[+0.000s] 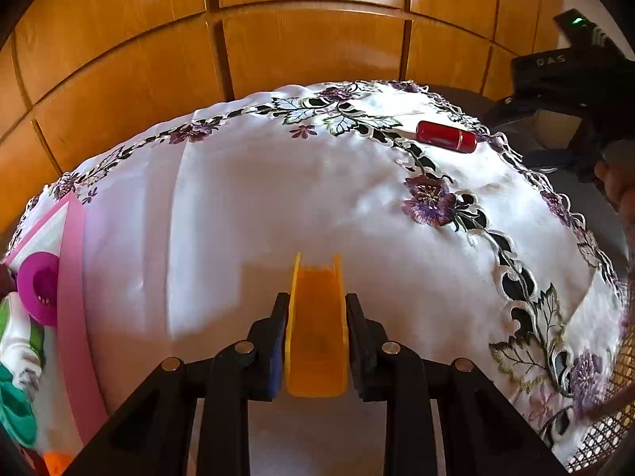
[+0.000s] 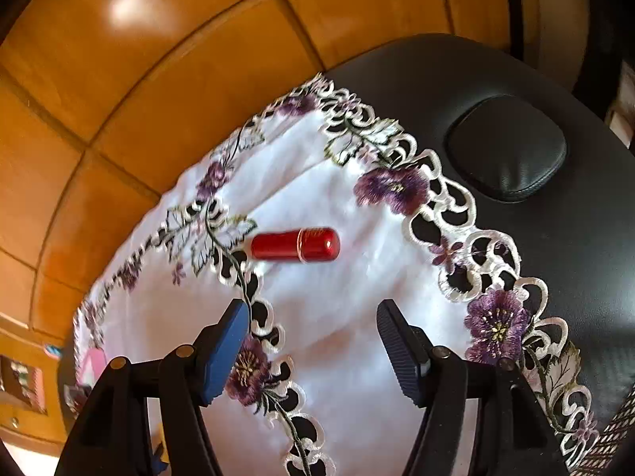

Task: Organize rigid objects
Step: 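Grasp the red tube with right tool while left tool lifts the orange clip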

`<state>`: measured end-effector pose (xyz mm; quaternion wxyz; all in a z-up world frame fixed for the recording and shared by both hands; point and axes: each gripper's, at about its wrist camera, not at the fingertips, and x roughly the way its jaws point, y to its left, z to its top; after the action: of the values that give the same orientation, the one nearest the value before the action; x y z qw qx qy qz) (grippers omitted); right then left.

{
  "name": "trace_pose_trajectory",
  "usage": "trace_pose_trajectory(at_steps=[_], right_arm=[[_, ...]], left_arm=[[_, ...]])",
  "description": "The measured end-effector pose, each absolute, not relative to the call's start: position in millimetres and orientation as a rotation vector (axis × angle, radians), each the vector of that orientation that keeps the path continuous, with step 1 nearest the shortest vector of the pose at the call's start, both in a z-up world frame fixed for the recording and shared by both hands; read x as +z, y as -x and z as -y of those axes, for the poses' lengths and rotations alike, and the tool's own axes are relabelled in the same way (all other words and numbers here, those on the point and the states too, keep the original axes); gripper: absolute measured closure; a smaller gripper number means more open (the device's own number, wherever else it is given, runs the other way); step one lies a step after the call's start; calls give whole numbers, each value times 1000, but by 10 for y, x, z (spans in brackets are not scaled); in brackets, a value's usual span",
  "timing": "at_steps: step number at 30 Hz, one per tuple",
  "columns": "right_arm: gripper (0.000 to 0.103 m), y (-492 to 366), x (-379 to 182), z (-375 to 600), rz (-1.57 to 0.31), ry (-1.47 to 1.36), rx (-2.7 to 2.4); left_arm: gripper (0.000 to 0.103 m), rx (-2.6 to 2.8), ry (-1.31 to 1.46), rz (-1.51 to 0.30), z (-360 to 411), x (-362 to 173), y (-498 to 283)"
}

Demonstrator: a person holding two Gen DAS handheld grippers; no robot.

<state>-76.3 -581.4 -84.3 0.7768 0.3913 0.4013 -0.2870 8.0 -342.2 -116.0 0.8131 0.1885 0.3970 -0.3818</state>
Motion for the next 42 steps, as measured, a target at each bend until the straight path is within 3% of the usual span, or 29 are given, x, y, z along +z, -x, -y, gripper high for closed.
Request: trace_pose_trajectory(at_steps=[11,14,22,23,24,42], right_arm=[[29,460,-798,5775,-924,-723,-676],[16,257,-755,5887,-908,-713,-707],[16,-232,-1012,6030,-1013,-632,-795],[17,-261,-1075,6024,-1038,-621,-792],[26,-267,-1124,6016,-1058,-608,-798],[27,96,-1035,4898,-1153,-437,-385]], left_arm=[[76,-835,-374,-823,3401,-1183,-89],[76,-843,-358,-828,3381,-1185,-101],[76,-859,-325,-841,3360,-1193,-132],[76,-861,-322,-841,3360,-1194,-134],[76,-862,-320,-842,3357,-1196,-138],[76,-864,-318,-832,3355,-1195,-135]])
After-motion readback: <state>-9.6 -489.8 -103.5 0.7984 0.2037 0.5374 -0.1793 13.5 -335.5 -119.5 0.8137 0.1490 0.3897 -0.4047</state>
